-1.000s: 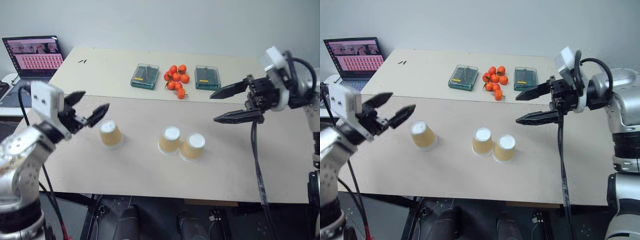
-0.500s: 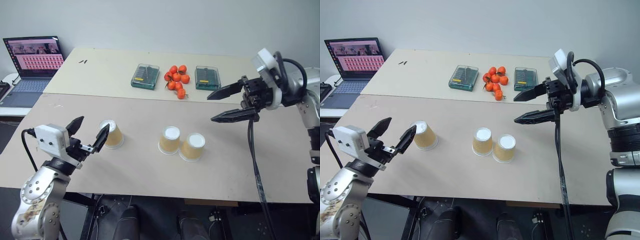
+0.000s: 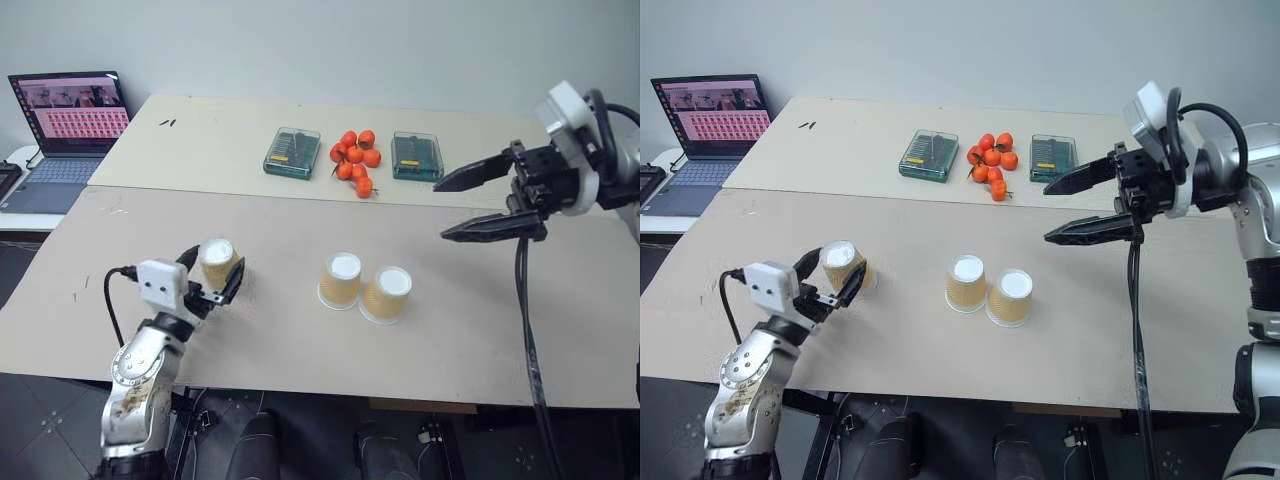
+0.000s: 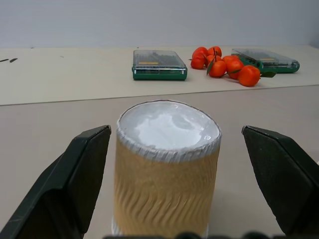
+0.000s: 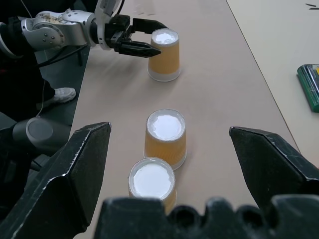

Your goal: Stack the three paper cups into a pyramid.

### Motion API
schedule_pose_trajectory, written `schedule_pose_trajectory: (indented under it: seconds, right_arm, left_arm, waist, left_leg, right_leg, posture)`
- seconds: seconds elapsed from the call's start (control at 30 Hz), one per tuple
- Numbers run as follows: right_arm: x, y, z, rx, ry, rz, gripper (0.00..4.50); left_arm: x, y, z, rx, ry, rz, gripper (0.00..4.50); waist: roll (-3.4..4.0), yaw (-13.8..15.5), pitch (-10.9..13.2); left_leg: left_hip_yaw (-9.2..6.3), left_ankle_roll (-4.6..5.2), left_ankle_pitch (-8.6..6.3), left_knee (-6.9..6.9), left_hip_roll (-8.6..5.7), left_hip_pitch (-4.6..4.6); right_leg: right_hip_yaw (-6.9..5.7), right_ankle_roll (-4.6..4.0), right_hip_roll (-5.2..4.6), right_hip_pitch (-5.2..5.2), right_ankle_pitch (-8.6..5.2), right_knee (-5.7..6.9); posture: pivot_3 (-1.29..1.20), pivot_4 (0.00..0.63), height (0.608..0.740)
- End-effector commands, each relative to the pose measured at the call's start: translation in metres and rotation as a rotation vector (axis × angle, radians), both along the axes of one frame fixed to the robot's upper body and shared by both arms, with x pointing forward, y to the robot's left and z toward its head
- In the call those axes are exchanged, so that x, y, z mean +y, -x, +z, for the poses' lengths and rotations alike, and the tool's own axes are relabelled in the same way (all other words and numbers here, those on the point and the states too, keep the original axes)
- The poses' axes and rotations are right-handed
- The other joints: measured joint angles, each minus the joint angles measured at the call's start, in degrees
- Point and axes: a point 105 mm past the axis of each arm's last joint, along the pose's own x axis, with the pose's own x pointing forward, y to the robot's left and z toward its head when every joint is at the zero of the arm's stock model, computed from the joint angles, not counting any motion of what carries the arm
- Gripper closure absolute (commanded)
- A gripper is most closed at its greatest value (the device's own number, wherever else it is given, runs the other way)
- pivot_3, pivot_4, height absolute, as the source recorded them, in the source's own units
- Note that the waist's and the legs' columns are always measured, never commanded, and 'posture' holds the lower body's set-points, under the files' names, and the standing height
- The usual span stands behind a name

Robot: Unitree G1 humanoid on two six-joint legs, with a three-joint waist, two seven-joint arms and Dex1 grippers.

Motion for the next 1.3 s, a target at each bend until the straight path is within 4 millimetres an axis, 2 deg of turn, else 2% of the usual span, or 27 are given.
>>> schedule_pose_trajectory:
  seconds: [0.03,0.07,0.1,0.2,0.3,0.43,0.57,0.77,0.87,0.97,1.03,1.17,1.3]
  right_arm:
    - [-0.005,0.011,0.016,-0.057,-0.010,0.006,0.04]
    - [-0.006,0.011,0.016,-0.059,-0.011,0.000,0.04]
    - [-0.006,0.012,0.016,-0.062,-0.012,-0.006,0.00]
    - [-0.007,0.013,0.015,-0.066,-0.014,-0.025,0.00]
    - [-0.007,0.013,0.015,-0.074,-0.021,-0.038,0.00]
    - [-0.009,0.015,0.014,-0.085,-0.037,-0.072,0.00]
    - [-0.013,0.024,0.009,-0.087,-0.059,-0.115,0.00]
    - [-0.024,0.047,-0.006,-0.076,-0.088,-0.227,0.00]
    - [-0.026,0.055,-0.011,-0.076,-0.093,-0.270,0.00]
    - [-0.034,0.070,-0.025,-0.069,-0.110,-0.370,0.00]
    - [-0.038,0.076,-0.031,-0.071,-0.117,-0.417,0.00]
    - [-0.041,0.084,-0.037,-0.081,-0.132,-0.472,0.00]
    - [-0.044,0.090,-0.040,-0.087,-0.141,-0.512,0.00]
  left_arm:
    - [-0.002,-0.006,0.008,-0.045,-0.005,-0.006,0.00]
    - [-0.003,-0.007,0.009,-0.047,-0.003,-0.006,0.00]
    - [-0.003,-0.009,0.010,-0.051,0.006,-0.012,0.53]
    - [-0.002,-0.014,0.015,-0.057,0.004,-0.008,1.39]
    - [-0.001,-0.019,0.025,-0.069,-0.008,-0.012,1.39]
    - [-0.020,-0.034,0.078,-0.150,-0.007,-0.157,1.39]
    - [-0.056,-0.043,0.116,-0.148,-0.045,-0.403,1.39]
    - [-0.117,-0.050,0.147,-0.107,-0.109,-0.723,1.39]
    - [-0.135,-0.052,0.152,-0.083,-0.118,-0.808,1.39]
    - [-0.182,-0.043,0.151,-0.075,-0.172,-0.992,1.39]
    - [-0.201,-0.039,0.148,-0.068,-0.193,-1.062,1.39]
    - [-0.218,-0.033,0.143,-0.035,-0.193,-1.143,1.39]
    - [-0.225,-0.025,0.136,0.009,-0.188,-1.199,1.39]
  waist:
    - [0.00,-0.04,0.00]
    - [0.00,-0.03,0.00]
    - [0.00,0.02,0.00]
    - [0.00,0.25,0.00]
    - [0.00,0.53,0.00]
    - [-0.01,0.98,0.01]
    - [-0.01,1.34,0.00]
    - [-0.01,1.57,0.00]
    - [0.00,1.31,0.00]
    - [0.02,0.87,-0.01]
    - [-0.01,1.37,-0.03]
    - [0.02,0.50,-0.04]
    - [0.02,-0.15,-0.04]
  left_leg:
    - [0.00,0.00,0.00,0.00,0.00,0.00]
    - [0.00,0.00,0.00,0.00,0.00,0.00]
    - [0.00,0.00,0.00,-0.01,0.00,0.00]
    - [0.00,0.00,0.00,0.00,0.00,0.00]
    - [-0.01,0.00,0.00,0.00,0.00,0.00]
    - [-0.03,0.00,0.01,0.03,0.00,-0.01]
    - [-0.06,0.00,0.01,0.07,-0.05,-0.07]
    - [-0.16,0.05,-0.02,0.01,-0.08,-0.14]
    - [-0.19,0.06,-0.03,0.06,-0.09,-0.15]
    - [-0.21,0.06,-0.03,0.08,-0.09,-0.12]
    - [-0.36,0.06,-0.02,0.13,-0.12,-0.15]
    - [-0.36,0.07,-0.02,0.17,-0.22,-0.18]
    - [-0.39,0.07,-0.02,0.14,-0.21,-0.09]
  right_leg:
    - [0.00,0.00,0.00,0.00,0.00,0.00]
    - [0.00,0.00,0.00,0.00,0.00,0.00]
    - [-0.01,0.00,0.00,0.00,0.00,0.01]
    - [-0.01,0.00,0.00,0.00,0.00,0.02]
    - [-0.02,0.00,0.00,0.01,0.00,0.02]
    - [-0.04,0.01,0.01,-0.01,0.00,0.08]
    - [-0.07,0.05,0.00,0.07,0.01,0.00]
    - [-0.15,0.09,0.02,0.05,-0.01,-0.02]
    - [-0.16,0.10,0.02,0.08,-0.02,-0.01]
    - [-0.15,0.11,0.02,0.10,-0.02,0.04]
    - [-0.29,0.12,0.02,0.19,-0.03,0.00]
    - [-0.18,0.15,-0.02,0.15,-0.01,0.04]
    - [-0.14,0.16,0.01,0.14,-0.02,0.17]
  posture:
    - [0.00,0.150,0.735]
    - [0.00,0.150,0.735]
    - [0.00,0.150,0.735]
    - [0.00,0.150,0.735]
    - [0.00,0.150,0.735]
    - [0.00,0.150,0.735]
    - [0.00,0.150,0.735]
    - [0.00,0.150,0.735]
    - [0.00,0.150,0.735]
    - [0.00,0.150,0.735]
    - [0.00,0.150,0.735]
    - [0.00,0.150,0.735]
    - [0.00,0.150,0.735]
